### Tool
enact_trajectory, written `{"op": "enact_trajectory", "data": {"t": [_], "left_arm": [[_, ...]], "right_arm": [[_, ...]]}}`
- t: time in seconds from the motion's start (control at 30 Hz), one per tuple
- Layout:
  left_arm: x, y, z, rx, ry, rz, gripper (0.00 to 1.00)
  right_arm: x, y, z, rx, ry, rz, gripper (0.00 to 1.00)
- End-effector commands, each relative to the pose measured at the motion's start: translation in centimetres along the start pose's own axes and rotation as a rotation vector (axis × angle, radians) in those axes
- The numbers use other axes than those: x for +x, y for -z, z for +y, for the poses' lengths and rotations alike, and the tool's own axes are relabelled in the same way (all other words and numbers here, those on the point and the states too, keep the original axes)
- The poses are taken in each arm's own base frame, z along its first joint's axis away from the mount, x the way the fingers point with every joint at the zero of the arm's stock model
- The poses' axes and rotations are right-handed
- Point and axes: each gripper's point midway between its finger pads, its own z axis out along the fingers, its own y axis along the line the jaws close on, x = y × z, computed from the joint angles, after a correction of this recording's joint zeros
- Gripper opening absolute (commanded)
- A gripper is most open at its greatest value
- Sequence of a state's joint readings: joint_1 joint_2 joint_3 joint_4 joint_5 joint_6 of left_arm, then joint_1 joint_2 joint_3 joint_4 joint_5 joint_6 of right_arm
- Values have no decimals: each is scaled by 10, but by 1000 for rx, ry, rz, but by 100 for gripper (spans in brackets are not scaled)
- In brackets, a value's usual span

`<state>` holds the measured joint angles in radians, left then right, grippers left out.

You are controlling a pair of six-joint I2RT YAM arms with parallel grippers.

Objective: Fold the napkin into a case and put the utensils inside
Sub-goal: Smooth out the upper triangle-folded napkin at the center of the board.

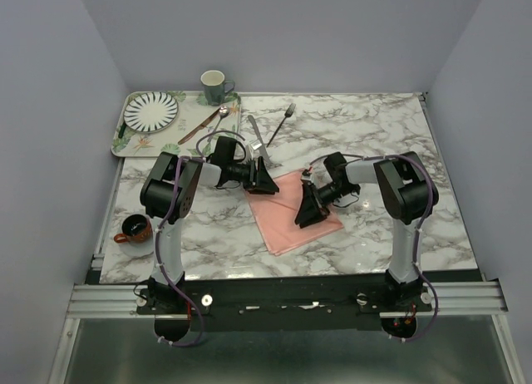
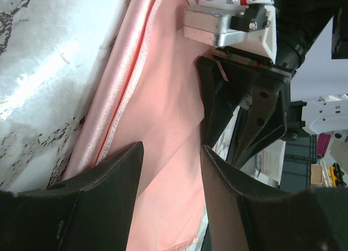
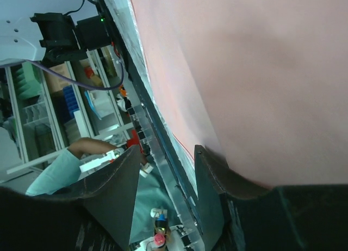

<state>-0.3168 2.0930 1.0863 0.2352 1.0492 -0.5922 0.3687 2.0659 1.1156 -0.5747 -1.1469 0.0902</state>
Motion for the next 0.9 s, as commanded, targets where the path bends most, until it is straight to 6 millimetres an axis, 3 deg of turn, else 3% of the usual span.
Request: {"op": "enact_trajectory", "data": {"t": [0.0,0.67,0.77,0.87], "left_arm": [[7,1,36,-101,38,-5,61],[5,6,40,-124,32,-4,59],[3,7,35,-111,17,-5,59],[-4,9,12,-54,-53,-11,60]], "right_arm": [[8,11,-6,-47,-32,-23,53],[32,34,-26,-22,-62,-55,53],[30,36,-23,-20,-46,-59,53],[20,43,-8,-29,1,-86,53]]}}
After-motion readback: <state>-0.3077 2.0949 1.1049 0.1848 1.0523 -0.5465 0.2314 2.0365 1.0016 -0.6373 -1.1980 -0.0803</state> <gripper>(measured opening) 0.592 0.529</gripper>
